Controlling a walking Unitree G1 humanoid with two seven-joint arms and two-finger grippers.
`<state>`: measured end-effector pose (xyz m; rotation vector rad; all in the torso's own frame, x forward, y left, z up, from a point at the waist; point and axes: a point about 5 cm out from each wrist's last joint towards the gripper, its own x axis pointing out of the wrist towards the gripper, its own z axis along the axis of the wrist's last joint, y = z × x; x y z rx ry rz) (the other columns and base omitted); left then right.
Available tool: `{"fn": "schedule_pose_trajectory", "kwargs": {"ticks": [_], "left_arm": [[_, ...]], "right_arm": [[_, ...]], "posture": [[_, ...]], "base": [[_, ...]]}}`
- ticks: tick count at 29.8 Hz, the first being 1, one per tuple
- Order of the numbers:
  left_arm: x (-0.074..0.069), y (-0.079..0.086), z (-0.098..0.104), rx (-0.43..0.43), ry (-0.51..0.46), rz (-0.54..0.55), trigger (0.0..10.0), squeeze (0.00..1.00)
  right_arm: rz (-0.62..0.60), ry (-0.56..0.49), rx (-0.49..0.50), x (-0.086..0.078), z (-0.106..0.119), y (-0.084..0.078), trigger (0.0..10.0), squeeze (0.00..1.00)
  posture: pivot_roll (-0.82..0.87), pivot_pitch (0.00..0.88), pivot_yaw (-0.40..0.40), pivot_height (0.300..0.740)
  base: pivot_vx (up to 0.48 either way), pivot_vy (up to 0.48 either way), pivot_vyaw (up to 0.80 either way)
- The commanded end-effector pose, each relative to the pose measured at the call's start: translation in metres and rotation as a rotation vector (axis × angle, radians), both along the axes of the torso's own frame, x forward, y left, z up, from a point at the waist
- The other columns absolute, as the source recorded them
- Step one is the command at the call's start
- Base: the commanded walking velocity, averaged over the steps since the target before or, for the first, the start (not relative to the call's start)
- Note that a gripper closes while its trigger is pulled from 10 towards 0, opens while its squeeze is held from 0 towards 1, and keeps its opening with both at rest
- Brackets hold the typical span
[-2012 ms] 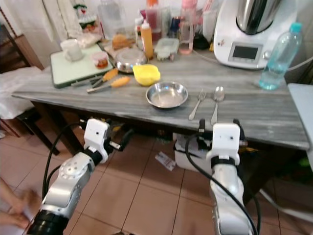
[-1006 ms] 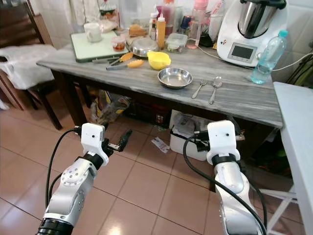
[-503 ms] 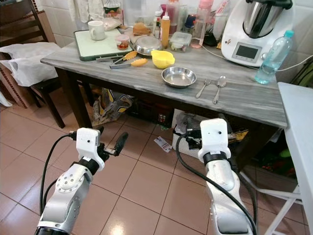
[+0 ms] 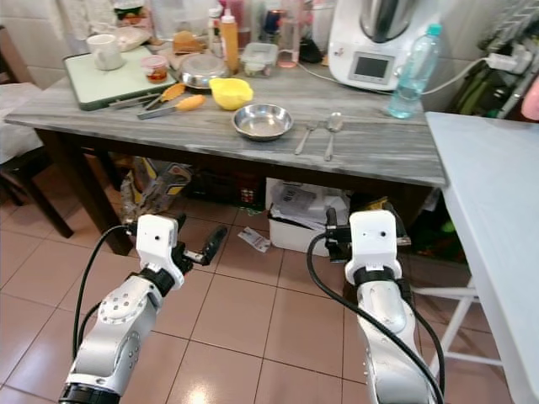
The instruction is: Setting the table
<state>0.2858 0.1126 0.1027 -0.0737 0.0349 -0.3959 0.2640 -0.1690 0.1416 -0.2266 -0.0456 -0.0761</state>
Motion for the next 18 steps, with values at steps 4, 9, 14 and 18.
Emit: {"fn": "schedule_pose_trajectory", "kwargs": {"ticks": [4,9,14,18], "left_arm": [[0.0004,-0.0026,0.0037,-0.011,-0.003,-0.014,10.0,0.00],[0.0002,-0.0019,0.0036,-0.010,0.000,-0.014,10.0,0.00],[0.0008,-0.0019,0.0037,-0.009,0.001,-0.020,10.0,0.00],[0.0018,-0.0024,0.0042,-0.008,0.000,-0.025,10.0,0.00]], "right_arm": [[-0.006,-0.017,-0.001,0.0006,0.0041,-0.0005,10.0,0.00],[-0.010,-0.018,-0.001,-0.0009,0.0039,-0.0006,10.0,0.00],[-0.019,-0.016,-0.003,-0.0017,0.0030,-0.0017,10.0,0.00],[-0.026,-0.021,-0.003,-0.0012,0.0039,-0.0022,10.0,0.00]], "posture": [[-0.10,0.000,0.010,0.740],[-0.11,0.000,0.013,0.740],[-0.11,0.000,0.017,0.740],[-0.11,0.000,0.022,0.740]], "base": [[0.000,-0.159,-0.31],[0.000,-0.318,0.00],[0.000,-0.363,0.00],[0.000,-0.384,0.00]]}}
